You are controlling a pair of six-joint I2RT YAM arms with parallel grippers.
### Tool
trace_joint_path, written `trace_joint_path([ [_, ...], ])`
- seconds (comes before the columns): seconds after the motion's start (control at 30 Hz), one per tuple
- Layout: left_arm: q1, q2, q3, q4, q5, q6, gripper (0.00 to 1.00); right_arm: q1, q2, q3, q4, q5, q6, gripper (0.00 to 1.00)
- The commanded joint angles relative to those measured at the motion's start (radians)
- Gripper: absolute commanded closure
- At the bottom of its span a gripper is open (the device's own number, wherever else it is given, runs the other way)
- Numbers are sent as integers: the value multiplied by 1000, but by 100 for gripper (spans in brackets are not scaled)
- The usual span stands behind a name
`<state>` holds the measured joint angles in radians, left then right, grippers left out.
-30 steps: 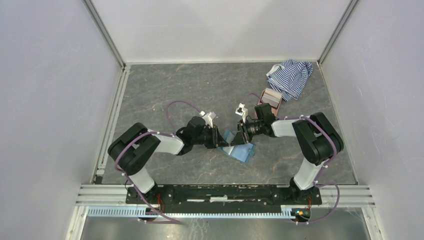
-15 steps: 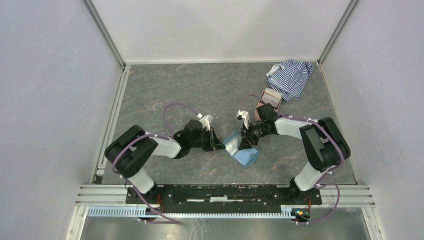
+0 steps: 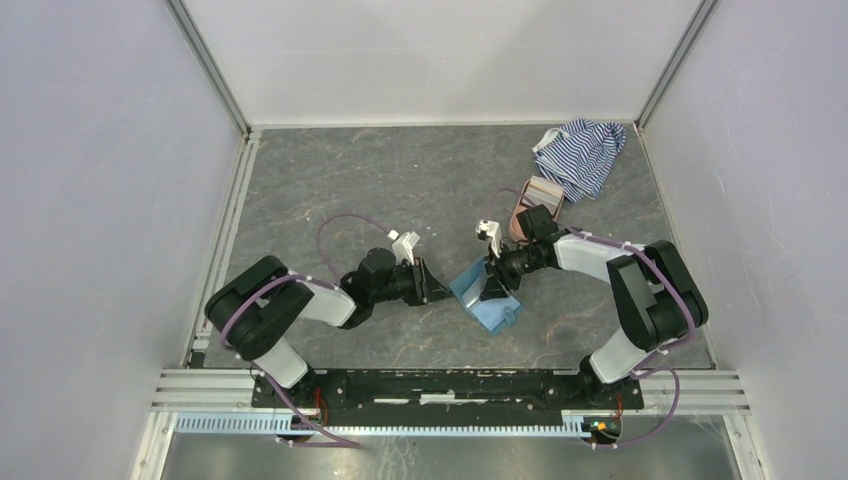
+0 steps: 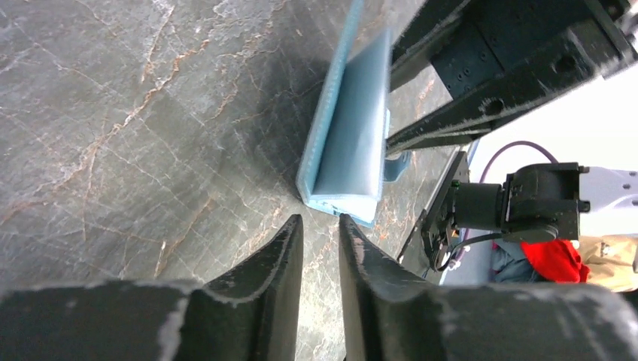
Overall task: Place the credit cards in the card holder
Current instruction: Open the card holder at the center of the board.
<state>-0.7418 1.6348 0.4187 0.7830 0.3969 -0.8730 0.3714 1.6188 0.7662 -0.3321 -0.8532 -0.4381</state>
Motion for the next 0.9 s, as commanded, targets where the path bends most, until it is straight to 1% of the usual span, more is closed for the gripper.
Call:
trace_joint_path([
  [0.0,-2,-142,-22,25,-49,69,63,-18,13,41,41,-77,42,58],
  [0.03,-2,-212,-10,-30,-72,115,53,-22,14,36,46,-75,45,58],
  [0.1,-2,-302,20,-141,-126,224,33,-31,19,30,46,-75,49,58],
  [0.13,-1,-338,35,-178,-152,260,22,-33,20,29,45,-75,51,58],
  [0.2,0,-378,52,-203,-188,318,2,-38,23,27,45,-76,51,58],
  [0.23,2,-383,55,-201,-208,322,0,-38,24,25,47,-75,52,58],
  [0.3,7,-372,69,-217,-257,293,0,-39,27,25,48,-75,52,58],
  [0.33,13,-355,74,-193,-231,291,0,-39,28,25,48,-75,52,58],
  [0.4,17,-305,103,-165,-98,301,1,-38,33,25,47,-77,55,58],
  [0.43,17,-280,122,-154,-40,303,5,-40,36,25,47,-81,55,59],
  [0.47,14,-255,142,-148,16,306,11,-39,40,26,47,-82,56,59],
  [0.5,7,-234,168,-170,44,318,18,-39,43,28,47,-84,58,59],
  [0.53,-6,-218,195,-205,59,341,22,-41,46,30,45,-86,58,59],
  [0.63,-59,-183,274,-345,53,445,30,-44,54,35,43,-90,61,59],
  [0.7,-97,-168,323,-432,27,485,36,-48,57,35,44,-95,64,59],
  [0.77,-119,-147,353,-495,-19,504,41,-51,58,35,44,-98,65,59],
  [0.87,-148,-95,420,-607,-119,533,45,-57,62,35,43,-99,68,59],
])
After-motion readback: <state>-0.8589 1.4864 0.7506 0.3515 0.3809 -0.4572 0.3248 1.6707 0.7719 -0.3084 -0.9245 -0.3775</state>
